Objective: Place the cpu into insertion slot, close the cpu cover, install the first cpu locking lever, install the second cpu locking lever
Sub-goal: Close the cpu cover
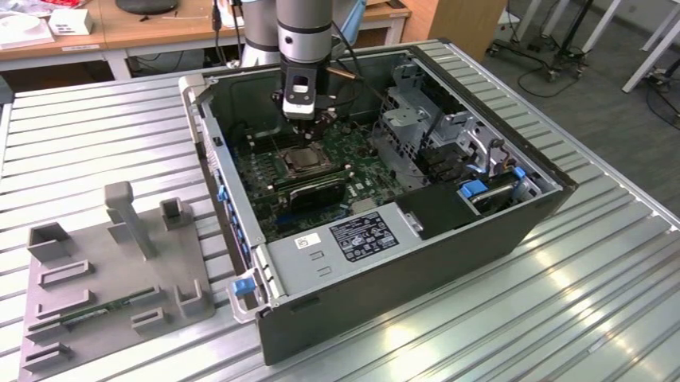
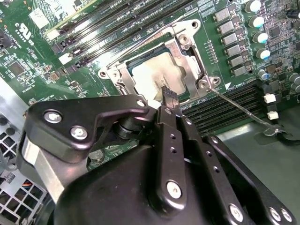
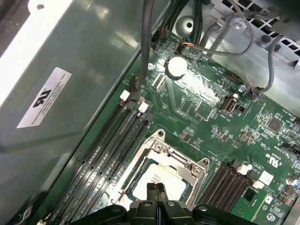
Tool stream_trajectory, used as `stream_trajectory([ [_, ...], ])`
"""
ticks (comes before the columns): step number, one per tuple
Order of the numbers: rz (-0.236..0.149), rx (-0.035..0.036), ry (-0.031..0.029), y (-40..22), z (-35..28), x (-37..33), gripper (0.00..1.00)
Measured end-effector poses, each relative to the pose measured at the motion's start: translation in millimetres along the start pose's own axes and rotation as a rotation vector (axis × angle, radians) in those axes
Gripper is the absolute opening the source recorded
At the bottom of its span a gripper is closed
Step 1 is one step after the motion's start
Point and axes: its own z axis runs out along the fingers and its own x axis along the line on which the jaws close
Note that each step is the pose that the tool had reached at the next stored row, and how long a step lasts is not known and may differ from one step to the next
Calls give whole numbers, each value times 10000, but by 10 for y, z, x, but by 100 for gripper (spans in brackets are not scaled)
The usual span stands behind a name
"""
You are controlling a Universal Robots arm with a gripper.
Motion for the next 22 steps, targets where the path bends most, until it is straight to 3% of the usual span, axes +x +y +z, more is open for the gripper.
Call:
stream_trajectory([
  [7,-850,-30,23,0,0,0,11],
  [16,-2394,-88,65,0,2,0,11],
  [22,-2516,-93,68,0,2,0,11],
])
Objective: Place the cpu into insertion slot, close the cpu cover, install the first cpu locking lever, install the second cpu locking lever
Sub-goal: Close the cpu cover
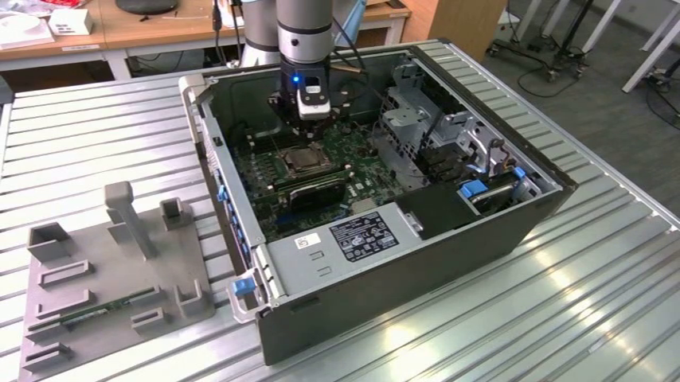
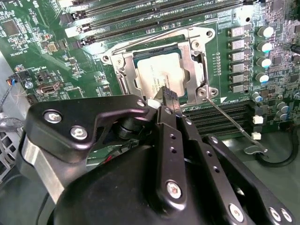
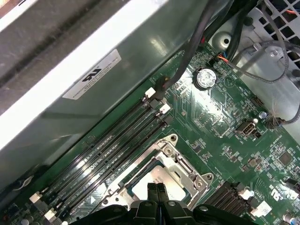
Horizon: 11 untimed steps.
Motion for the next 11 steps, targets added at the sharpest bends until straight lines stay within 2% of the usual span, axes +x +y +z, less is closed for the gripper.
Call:
stream_trajectory([
  [11,-42,-2,1,0,0,0,11],
])
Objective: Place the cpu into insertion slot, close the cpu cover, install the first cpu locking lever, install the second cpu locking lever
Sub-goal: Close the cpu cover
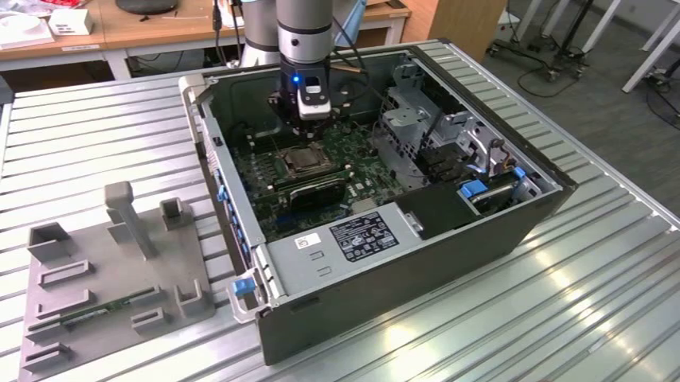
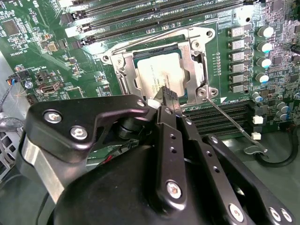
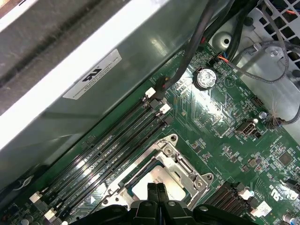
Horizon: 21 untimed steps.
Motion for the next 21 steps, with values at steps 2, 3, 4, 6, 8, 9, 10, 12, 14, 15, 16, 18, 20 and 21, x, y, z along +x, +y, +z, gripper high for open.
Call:
stream_trajectory([
  [2,-234,-11,10,0,0,0,11],
  [3,-401,-19,15,0,0,0,11],
  [4,-579,-27,21,0,1,0,11],
  [6,-939,-40,31,0,1,0,11],
  [8,-1310,-53,41,0,1,0,11],
  [9,-1488,-60,46,0,2,0,11],
  [10,-1674,-66,51,0,2,0,11],
  [12,-2033,-80,61,0,2,0,11],
  [14,-2403,-94,70,0,3,0,11],
  [15,-2584,-100,76,0,3,0,11],
  [16,-2762,-107,81,0,4,0,11],
  [18,-3121,-120,91,0,4,0,11],
  [20,-3492,-134,101,0,5,0,11],
  [21,-3671,-141,106,0,5,0,11],
])
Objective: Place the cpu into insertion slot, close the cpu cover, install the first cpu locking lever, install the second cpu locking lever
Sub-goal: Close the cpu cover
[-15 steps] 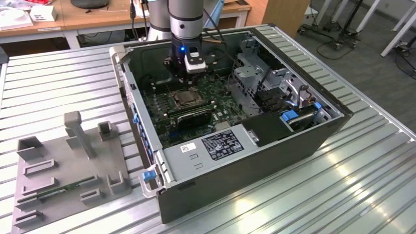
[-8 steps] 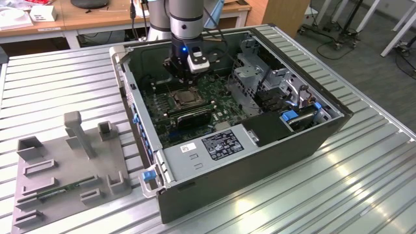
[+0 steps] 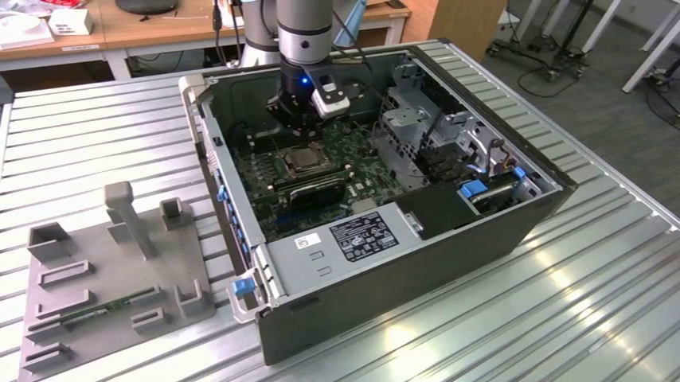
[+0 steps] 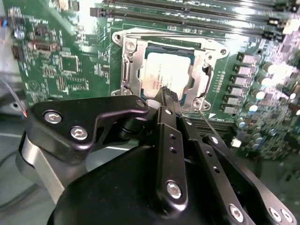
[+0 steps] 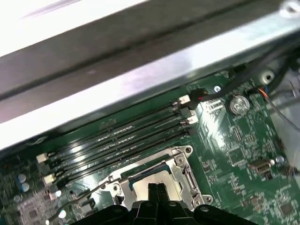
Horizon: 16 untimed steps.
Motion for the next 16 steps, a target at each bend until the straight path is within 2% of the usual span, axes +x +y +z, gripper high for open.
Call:
stream_trajectory([
  [2,-224,-8,5,0,0,0,11],
  [7,-313,-12,8,0,0,0,11],
  [9,-546,-20,15,0,0,0,11],
  [16,-568,-21,15,0,0,0,11],
])
